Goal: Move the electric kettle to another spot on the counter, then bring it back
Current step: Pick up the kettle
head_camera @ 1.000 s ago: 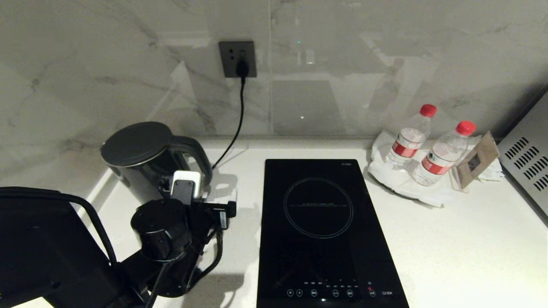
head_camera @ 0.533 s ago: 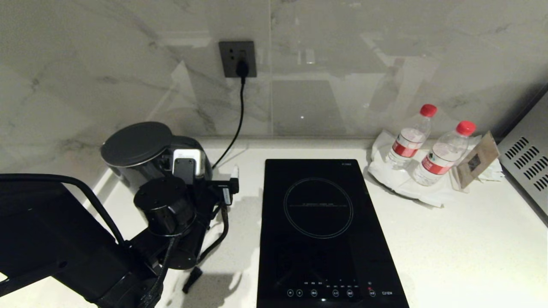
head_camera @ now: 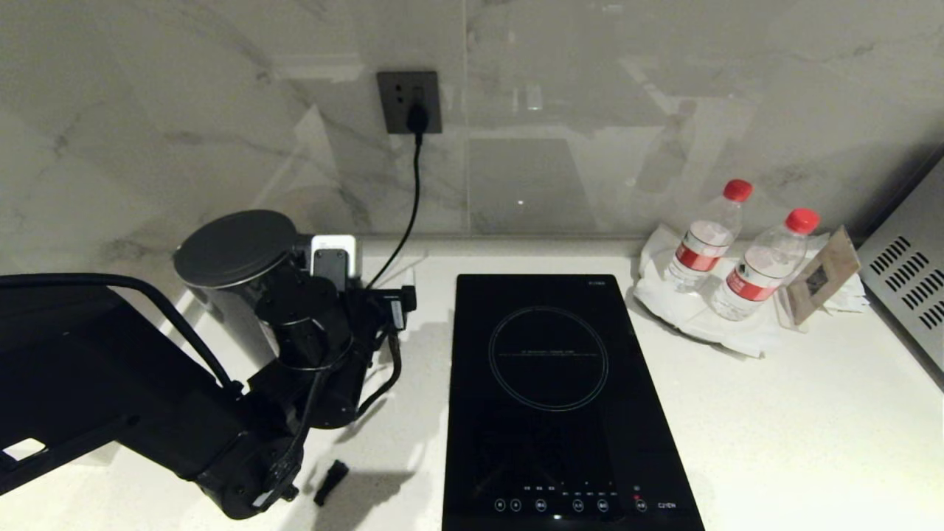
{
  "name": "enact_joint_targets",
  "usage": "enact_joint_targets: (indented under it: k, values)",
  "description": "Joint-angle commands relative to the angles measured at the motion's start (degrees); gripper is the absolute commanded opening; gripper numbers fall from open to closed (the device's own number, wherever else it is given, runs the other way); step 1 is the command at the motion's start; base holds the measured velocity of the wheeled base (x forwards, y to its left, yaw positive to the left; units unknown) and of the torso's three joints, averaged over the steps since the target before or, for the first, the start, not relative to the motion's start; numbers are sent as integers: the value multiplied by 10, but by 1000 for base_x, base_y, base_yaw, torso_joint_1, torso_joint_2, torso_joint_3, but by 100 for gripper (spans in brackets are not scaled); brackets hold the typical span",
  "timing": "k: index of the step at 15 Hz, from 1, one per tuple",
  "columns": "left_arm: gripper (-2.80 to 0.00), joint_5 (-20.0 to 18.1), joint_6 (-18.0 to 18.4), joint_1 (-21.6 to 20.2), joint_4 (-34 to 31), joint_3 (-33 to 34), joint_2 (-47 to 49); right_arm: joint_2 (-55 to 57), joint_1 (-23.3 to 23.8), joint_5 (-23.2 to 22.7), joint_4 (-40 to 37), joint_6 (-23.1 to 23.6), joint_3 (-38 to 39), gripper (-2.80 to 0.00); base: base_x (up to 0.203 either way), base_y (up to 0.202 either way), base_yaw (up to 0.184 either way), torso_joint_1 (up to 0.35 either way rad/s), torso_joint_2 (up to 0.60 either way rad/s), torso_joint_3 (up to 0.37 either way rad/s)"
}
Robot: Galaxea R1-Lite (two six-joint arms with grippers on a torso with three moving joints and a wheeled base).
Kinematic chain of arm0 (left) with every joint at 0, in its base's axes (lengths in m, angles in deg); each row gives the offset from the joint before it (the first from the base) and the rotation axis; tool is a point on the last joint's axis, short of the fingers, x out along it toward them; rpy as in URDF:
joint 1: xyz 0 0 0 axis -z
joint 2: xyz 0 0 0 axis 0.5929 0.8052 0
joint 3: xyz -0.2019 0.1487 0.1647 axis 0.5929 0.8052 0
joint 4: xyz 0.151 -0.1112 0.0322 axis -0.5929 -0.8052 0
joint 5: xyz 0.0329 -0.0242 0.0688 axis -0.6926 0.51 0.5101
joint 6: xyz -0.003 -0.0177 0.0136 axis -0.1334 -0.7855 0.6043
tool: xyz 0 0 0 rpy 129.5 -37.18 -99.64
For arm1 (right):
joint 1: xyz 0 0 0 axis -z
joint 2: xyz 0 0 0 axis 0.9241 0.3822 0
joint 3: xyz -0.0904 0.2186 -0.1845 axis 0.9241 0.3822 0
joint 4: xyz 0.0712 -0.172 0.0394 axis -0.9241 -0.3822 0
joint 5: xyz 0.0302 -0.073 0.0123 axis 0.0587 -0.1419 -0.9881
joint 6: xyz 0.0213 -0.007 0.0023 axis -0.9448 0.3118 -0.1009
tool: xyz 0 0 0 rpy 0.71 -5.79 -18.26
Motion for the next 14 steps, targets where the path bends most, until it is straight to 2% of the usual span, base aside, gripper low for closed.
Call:
enact_joint_targets:
  k: [1, 8, 14]
  values:
    - [0, 2, 1, -11, -7, -24, 6, 0, 0, 0, 0, 0, 0, -280, 0, 0, 0, 0, 0, 0]
    - [0, -8, 1, -40, -20, -52, 14, 0, 0, 0, 0, 0, 0, -280, 0, 0, 0, 0, 0, 0]
    - [0, -7, 0, -43, -30, -63, 12, 0, 0, 0, -1, 0, 0, -280, 0, 0, 0, 0, 0, 0]
